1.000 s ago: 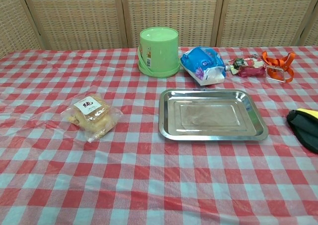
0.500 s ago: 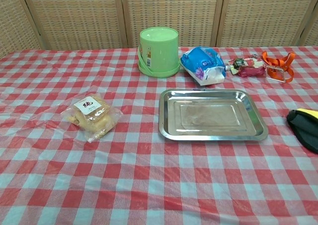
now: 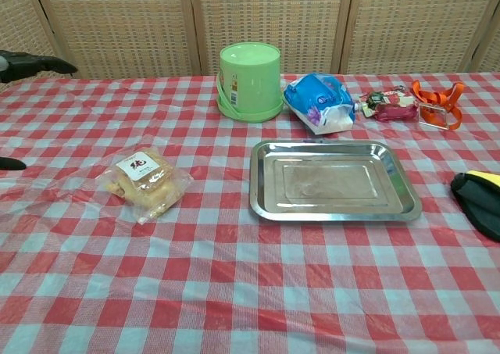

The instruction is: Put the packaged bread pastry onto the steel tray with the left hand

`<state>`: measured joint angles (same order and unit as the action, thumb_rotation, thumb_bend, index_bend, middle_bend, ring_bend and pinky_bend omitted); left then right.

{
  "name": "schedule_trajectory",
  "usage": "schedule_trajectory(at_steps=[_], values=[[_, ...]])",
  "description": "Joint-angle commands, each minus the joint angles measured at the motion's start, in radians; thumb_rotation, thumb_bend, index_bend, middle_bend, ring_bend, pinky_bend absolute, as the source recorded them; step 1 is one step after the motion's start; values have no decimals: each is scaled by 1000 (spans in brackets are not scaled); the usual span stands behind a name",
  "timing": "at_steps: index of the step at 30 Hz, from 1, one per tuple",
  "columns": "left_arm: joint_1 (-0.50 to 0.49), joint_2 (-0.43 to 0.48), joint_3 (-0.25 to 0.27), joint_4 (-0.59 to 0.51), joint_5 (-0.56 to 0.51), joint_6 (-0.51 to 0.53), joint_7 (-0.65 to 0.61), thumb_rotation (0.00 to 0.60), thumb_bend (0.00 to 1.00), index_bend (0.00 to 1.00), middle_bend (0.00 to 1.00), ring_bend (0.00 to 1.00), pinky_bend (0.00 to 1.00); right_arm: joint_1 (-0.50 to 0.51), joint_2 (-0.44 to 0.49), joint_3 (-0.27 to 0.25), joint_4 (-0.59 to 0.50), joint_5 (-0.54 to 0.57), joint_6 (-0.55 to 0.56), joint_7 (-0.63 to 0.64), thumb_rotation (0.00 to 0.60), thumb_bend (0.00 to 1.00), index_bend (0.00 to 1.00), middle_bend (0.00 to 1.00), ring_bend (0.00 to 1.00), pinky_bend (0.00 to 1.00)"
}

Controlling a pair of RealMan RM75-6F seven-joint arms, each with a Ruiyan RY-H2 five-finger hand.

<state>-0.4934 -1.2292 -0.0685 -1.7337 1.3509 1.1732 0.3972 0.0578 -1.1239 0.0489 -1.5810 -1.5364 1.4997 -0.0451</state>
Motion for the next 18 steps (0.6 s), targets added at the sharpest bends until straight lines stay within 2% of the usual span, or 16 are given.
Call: schedule_trajectory(at_steps=[1, 7, 18], values=[[-103, -40, -41, 27, -90, -157, 60, 600, 94, 0, 0, 0, 0, 3, -2, 2, 6, 8, -8, 2, 600, 90, 54, 0, 0, 0], [-239, -85, -73, 109, -231, -370, 99, 600, 106, 0, 0, 0, 0, 10, -8, 10, 19, 32, -27, 8, 600, 90, 53, 0, 0, 0], [-388, -164, -56, 211, -405, -475, 228, 600, 125, 14, 0, 0, 0, 13, -9, 23, 41, 66, -43, 37, 600, 89, 54, 0, 0, 0]])
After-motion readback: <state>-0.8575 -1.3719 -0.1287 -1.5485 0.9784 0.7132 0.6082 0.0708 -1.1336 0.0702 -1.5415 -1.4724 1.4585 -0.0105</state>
